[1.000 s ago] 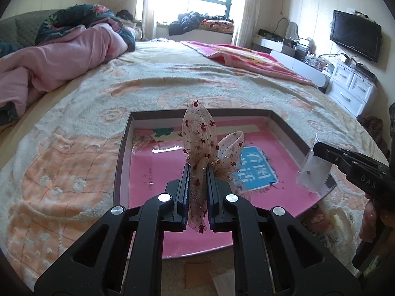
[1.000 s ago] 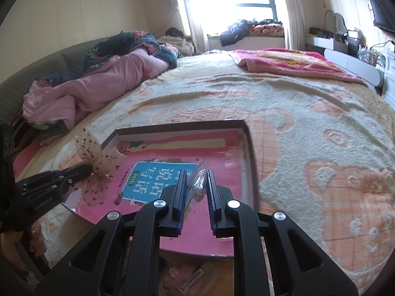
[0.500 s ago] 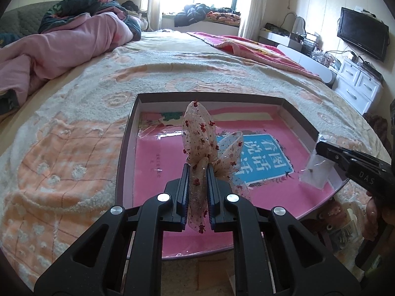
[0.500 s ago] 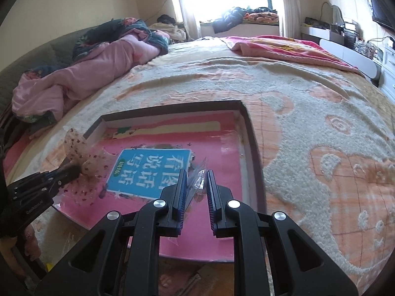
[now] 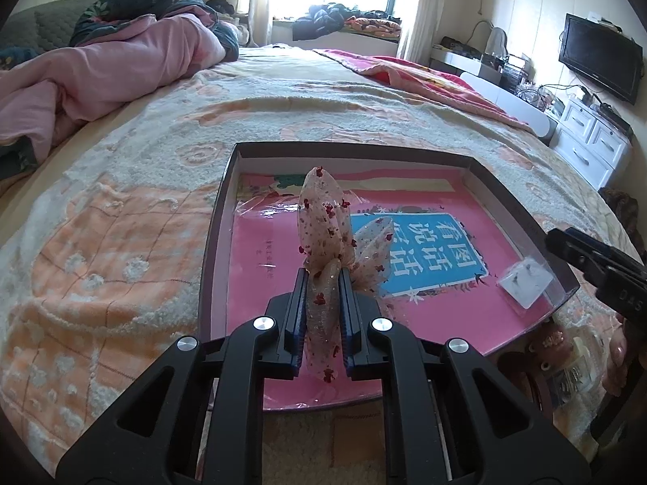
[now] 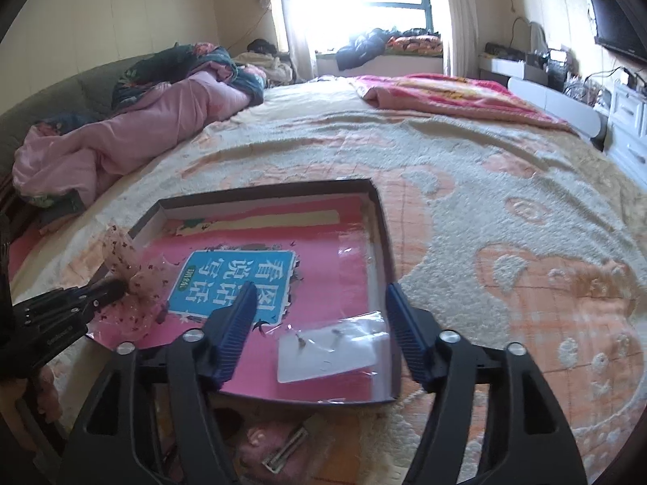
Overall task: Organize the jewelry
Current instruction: 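Carry the bow into the tray and open the left tool while the right tool drops the earring packet there, then withdraw both tools from the tray toward the remaining loose accessories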
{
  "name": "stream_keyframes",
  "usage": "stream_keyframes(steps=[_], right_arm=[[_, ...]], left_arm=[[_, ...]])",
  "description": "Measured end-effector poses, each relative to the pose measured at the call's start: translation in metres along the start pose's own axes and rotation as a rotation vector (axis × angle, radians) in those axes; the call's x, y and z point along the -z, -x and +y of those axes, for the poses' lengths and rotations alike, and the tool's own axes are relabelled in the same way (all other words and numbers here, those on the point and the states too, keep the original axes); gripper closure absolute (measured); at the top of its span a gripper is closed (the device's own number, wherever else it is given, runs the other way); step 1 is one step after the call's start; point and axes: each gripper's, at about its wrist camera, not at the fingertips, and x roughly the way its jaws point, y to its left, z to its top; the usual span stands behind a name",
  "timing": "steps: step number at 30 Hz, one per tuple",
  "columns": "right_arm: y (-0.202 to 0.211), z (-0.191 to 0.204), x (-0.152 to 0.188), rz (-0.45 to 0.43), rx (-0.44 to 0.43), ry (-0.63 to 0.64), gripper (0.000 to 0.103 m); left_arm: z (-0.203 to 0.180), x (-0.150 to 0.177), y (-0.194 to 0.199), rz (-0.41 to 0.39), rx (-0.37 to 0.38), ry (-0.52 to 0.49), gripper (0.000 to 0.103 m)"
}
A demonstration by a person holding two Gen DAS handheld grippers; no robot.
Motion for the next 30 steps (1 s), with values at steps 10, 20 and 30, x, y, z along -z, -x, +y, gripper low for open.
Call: stream_keyframes(steps=[10,20,30], right_arm=[[0.034,-0.001,0.001,-0.106,0.043,0.002,0.013],[0.063,0.012,0.009,-0.174,0.055,0.038,0.009],[0.087,0.015,0.019,-0.212,0.066,0.039,0.008]], left_arm=[[0.003,0.005,0.013,-0.014,-0.016,0.019,0.077],[-0.001,0.004,0.042,-0.089,-0.026,0.029,0.034],[-0.003,0.008,0.077,-0.160,-0.006,0.054,0.012]])
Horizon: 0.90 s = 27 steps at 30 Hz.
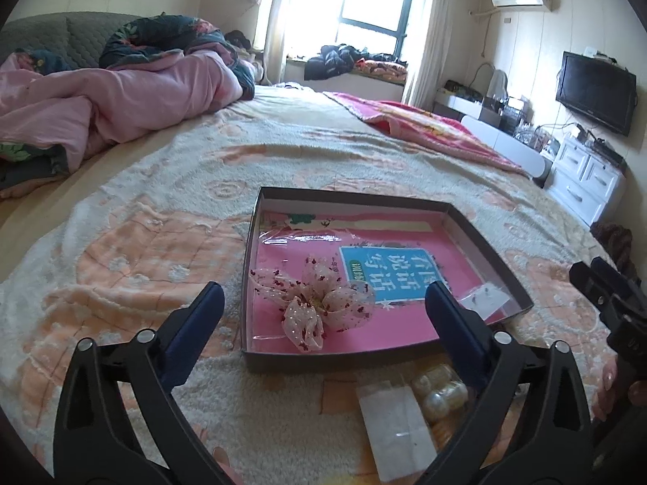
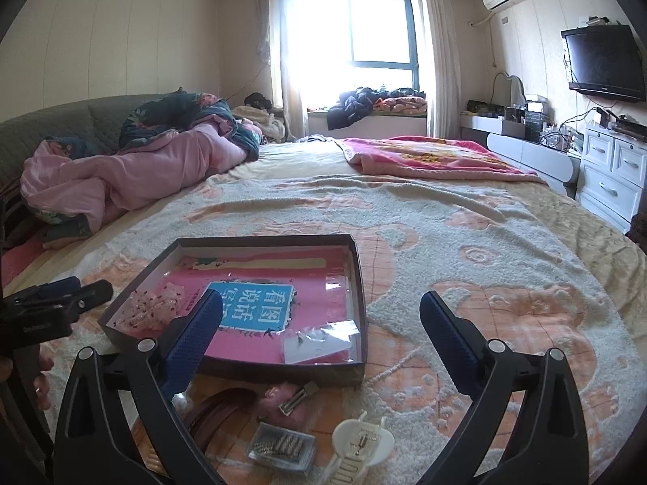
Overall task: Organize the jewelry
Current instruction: 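Withdraw both tools from the tray toward the remaining loose accessories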
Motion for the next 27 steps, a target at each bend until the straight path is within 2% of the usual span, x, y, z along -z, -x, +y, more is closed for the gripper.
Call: stream_keyframes(steps=[9,13,27], right_arm=[[0.019,0.000,0.007,-0.018,-0.015,-0.008,0.007],[0.029,0.002,0.012,-0.023,-0.049,-0.013,0.007],[0.053,0.019,0.028,-0.005,-0.108,0.044,0.007]], left_arm=[[-0.001,0.003,0.026,-0.039,0.013,0.008,0.011],[0.002,0.007,0.039,-0.052,0.017,0.014,0.011],[0.002,0.023,0.062,-0.050,0.033,-0.006,0.011]])
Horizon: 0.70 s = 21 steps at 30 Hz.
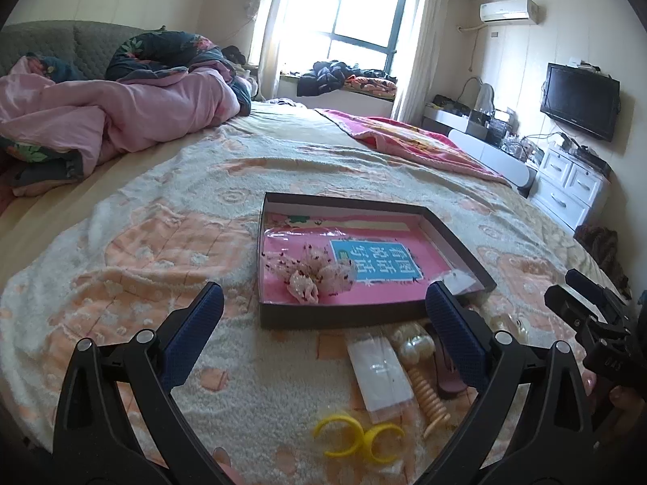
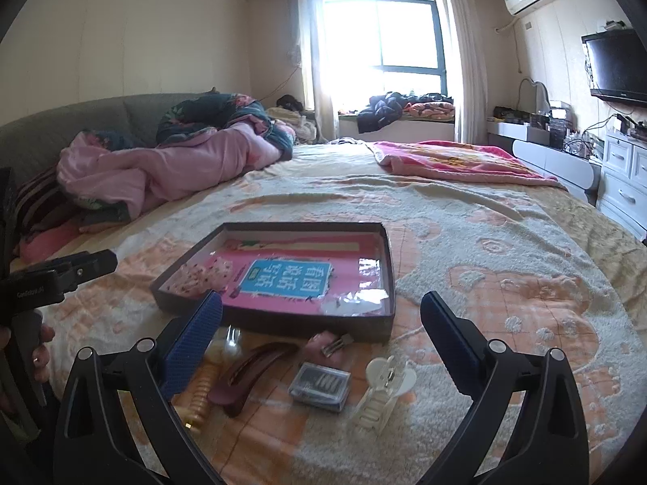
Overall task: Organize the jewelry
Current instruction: 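Withdraw both tools from the tray toward the remaining loose accessories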
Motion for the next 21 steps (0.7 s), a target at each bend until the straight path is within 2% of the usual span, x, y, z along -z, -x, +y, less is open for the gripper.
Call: stream_keyframes(steps=[21], right_arm=[[0.013,0.009,0.041,0.113,-0.026,0.035,0.007]], left_arm=[[-0.020,0.031,0.004,0.079,0.070,-0.060,0.011]])
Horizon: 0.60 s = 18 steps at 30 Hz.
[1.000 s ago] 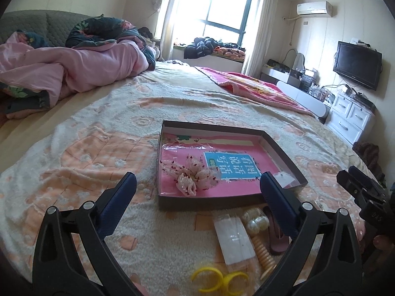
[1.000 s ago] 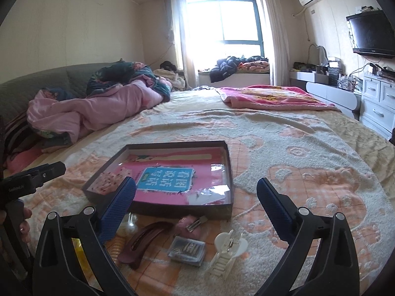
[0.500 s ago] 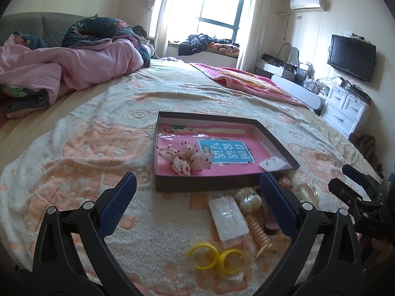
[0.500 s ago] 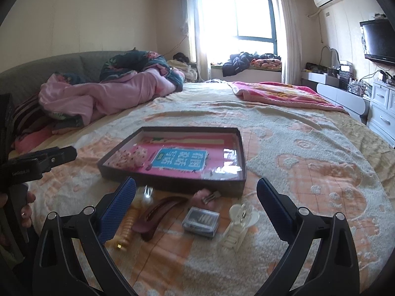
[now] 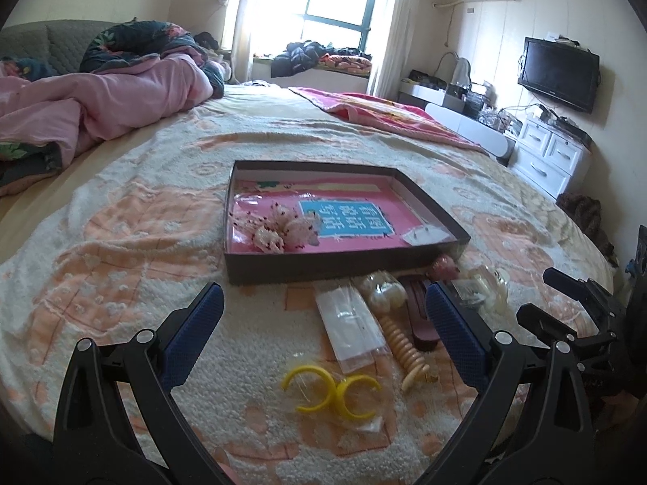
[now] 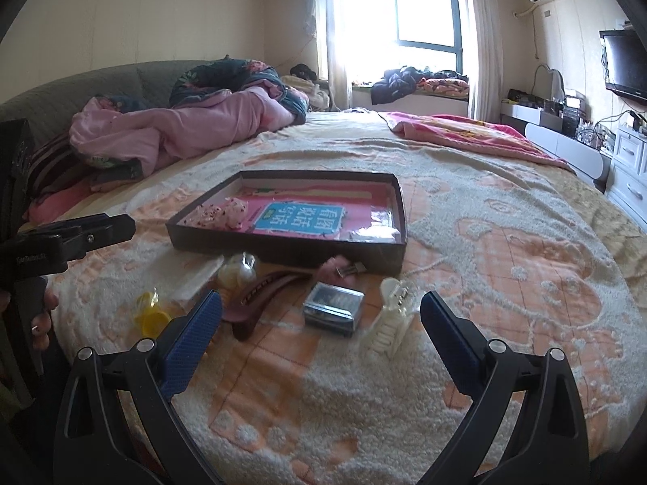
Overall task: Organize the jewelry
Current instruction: 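Withdraw both tools from the tray toward the remaining loose accessories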
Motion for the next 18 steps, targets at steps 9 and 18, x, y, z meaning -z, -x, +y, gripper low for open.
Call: stream_keyframes(steps=[9,18], right_arm=[[-0.005,-0.006,0.009,0.035,0.007,-0.019,0.013],[-0.019,-0.031,0.012,0.062,0.118,-0.110,0.017]], left_arm=[[-0.009,0.011,-0.014,0.056,0.024,-0.019,0.012],[-0.020,0.018,-0.029,0.106,0.057,-0.042,0.012]])
